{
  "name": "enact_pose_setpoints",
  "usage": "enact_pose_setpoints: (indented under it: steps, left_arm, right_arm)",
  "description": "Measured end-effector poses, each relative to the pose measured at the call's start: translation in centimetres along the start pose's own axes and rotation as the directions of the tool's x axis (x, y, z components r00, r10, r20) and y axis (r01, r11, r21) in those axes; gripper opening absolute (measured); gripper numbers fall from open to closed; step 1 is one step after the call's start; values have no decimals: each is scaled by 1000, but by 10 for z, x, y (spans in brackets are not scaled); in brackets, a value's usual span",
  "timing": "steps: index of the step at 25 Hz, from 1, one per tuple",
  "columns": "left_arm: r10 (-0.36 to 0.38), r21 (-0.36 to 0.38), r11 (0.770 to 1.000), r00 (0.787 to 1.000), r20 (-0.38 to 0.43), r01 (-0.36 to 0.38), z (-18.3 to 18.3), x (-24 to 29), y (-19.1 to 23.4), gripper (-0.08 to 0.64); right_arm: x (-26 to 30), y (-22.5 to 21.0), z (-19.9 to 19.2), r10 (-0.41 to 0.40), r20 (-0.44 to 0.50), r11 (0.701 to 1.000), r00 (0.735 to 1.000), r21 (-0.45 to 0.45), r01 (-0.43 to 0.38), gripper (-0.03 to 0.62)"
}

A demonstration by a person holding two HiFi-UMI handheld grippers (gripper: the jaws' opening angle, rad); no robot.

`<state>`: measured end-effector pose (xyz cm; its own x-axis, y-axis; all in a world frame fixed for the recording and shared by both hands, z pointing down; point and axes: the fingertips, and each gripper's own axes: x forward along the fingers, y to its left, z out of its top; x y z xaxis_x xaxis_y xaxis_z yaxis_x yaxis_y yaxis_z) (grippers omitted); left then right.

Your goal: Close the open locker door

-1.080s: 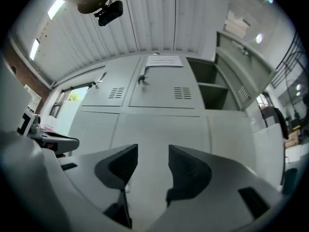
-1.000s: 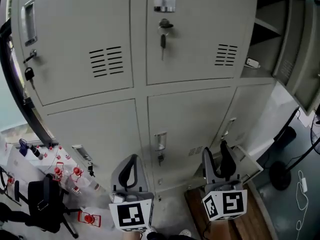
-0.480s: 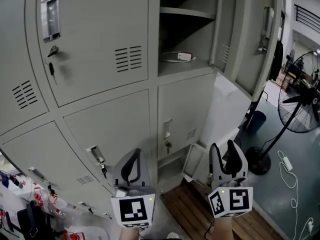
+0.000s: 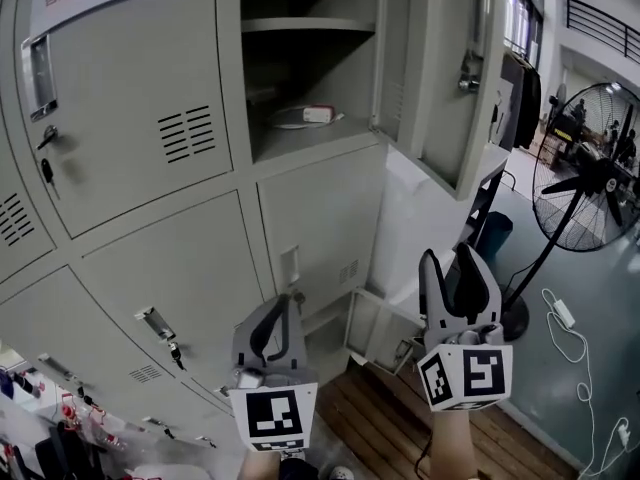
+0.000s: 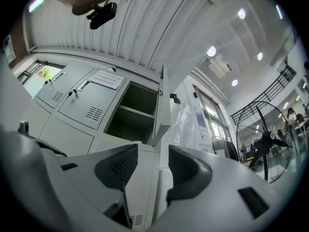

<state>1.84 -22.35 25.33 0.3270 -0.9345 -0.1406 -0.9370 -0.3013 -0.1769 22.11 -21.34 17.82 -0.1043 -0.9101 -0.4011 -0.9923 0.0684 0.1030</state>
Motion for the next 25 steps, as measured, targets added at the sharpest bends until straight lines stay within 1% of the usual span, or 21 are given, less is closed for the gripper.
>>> enact_pose_setpoints:
  steps: [4,10,15,19,22,24,25]
  left_arm:
    - [-43,8,999,999,21,42,5,14,-6,2]
    - [-121,10,993,991,49,121,11,36,-9,2]
    - [-179,4,984,982,61,179,10,50,-12,2]
    - [-208,-2,978,976,60,208,7,57,-12,2]
    - [-224,1,975,973,62,224,7,59,-13,2]
    - [-227,-3,974,972,64,228,6,59,-12,2]
    - [-226,-8,974,972,65,227,6,59,-10,2]
  right_arm:
    - [16,-12,18,-32,48,999,998,-32,33,192]
    - [41,-17,32,-54,66,993,996,-99,60,192]
    - [48,-22,37,-91,93,990,991,-100,101,192]
    - [52,-22,38,-106,90,986,990,-117,116,188]
    - [50,-23,40,-129,93,982,987,-128,141,157]
    - [49,-21,42,-137,100,981,986,-125,149,120]
    - [48,-19,43,-136,104,981,985,-124,148,120]
